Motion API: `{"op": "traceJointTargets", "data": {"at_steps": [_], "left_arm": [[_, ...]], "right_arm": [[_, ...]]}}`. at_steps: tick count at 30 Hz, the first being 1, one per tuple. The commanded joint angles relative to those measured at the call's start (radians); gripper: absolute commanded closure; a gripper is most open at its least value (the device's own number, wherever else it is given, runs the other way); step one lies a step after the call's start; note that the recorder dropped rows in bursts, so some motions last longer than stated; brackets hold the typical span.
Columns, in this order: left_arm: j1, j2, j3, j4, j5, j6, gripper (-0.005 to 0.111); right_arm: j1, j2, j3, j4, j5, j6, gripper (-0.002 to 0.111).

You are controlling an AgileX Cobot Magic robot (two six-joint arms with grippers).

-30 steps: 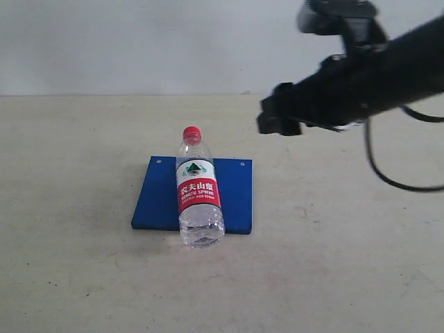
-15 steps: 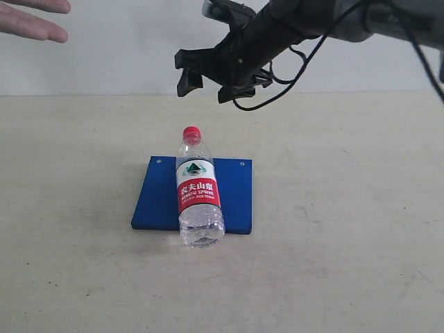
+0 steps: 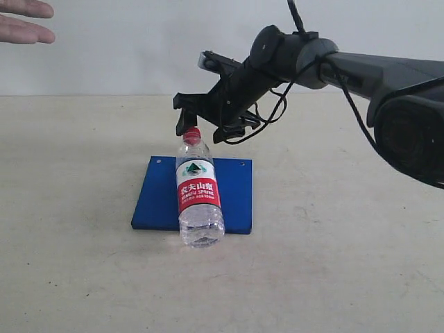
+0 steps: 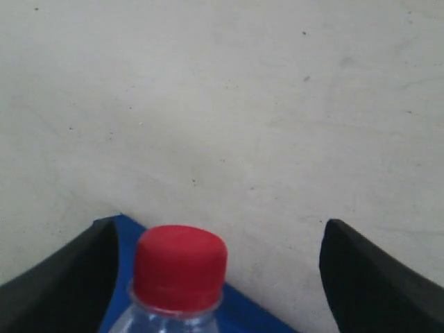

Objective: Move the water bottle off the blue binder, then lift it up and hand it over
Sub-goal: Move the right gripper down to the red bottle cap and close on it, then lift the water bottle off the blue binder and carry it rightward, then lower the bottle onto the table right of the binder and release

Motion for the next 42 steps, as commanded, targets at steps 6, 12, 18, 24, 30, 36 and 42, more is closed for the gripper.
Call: {"op": "traceJointTargets", "data": {"at_steps": [6, 12, 18, 24, 30, 36, 42], "left_arm": [[0.002, 0.0, -0.001, -0.005, -0.004, -0.006, 0.102], [0.002, 0.0, -0.001, -0.005, -0.004, -0.006, 0.102], [0.002, 0.0, -0.001, -0.005, -0.004, -0.006, 0.102], [0.002, 0.0, -0.001, -0.005, -0.004, -0.006, 0.102], [0.002, 0.0, -0.001, -0.005, -0.004, -0.006, 0.102], [0.002, 0.0, -0.001, -0.005, -0.004, -0.006, 0.102], [0.002, 0.0, -0.001, -0.005, -0.004, -0.006, 0.102]], "right_arm": [[-0.007, 0.026, -0.011, 0.098, 0.02, -0.006, 0.066], [-0.007, 0.026, -0.011, 0.108, 0.047, -0.029, 0.105], [-0.018, -0.016, -0.011, 0.104, 0.049, -0.118, 0.108], [-0.087, -0.148, -0.011, 0.049, 0.036, -0.145, 0.108], [-0.192, -0.254, -0.011, -0.232, 0.006, -0.132, 0.108], [-0.284, -0.273, -0.011, -0.314, 0.012, -0.165, 0.108], [-0.295, -0.273, -0.011, -0.316, 0.013, -0.254, 0.108]]}}
